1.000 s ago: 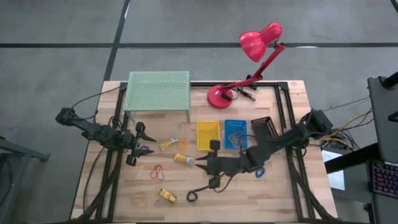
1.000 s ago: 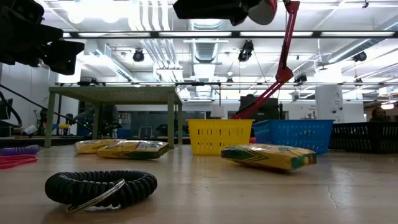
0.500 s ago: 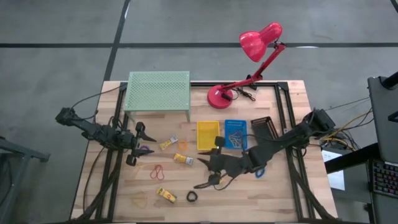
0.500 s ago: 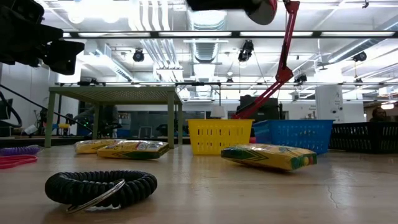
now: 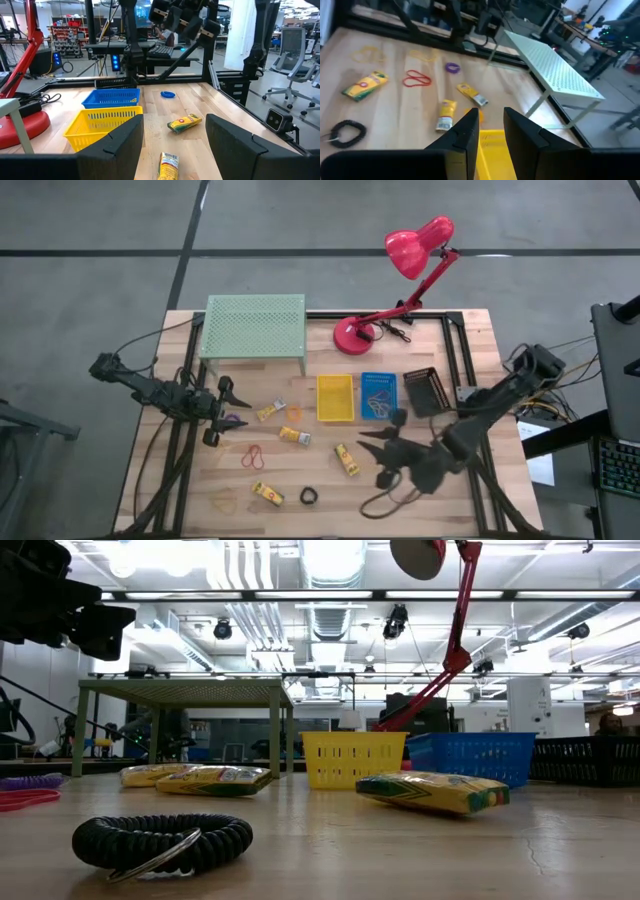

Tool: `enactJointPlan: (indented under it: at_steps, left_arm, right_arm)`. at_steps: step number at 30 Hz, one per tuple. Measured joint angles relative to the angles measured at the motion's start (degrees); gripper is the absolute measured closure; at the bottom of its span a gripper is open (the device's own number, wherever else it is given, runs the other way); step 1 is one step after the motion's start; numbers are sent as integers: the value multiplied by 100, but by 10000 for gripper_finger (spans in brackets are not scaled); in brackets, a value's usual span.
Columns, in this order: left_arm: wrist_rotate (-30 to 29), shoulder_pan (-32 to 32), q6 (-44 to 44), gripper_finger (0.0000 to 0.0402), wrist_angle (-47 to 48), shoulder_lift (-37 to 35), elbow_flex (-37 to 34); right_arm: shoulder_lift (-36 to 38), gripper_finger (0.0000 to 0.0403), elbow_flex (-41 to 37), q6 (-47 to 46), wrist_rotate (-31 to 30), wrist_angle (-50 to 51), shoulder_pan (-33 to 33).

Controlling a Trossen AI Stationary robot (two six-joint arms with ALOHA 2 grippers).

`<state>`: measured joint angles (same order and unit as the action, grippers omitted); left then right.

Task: Pick & Place Office Desk Supplies
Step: Put the red rubber band into the blue basket

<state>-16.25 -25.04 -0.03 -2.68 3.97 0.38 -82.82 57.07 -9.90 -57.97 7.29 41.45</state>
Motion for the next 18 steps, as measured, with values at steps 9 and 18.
enactJointPlan:
  at_steps: [9, 18]
  left_arm:
    - [0, -1, 0, 183, 0, 0, 2]
    - [0, 0, 0, 183, 0, 0, 1]
  right_arm:
    - [1378, 323, -1345, 705, 747, -1114, -131]
    - [2279, 309, -2726, 1311, 2071, -2993, -854]
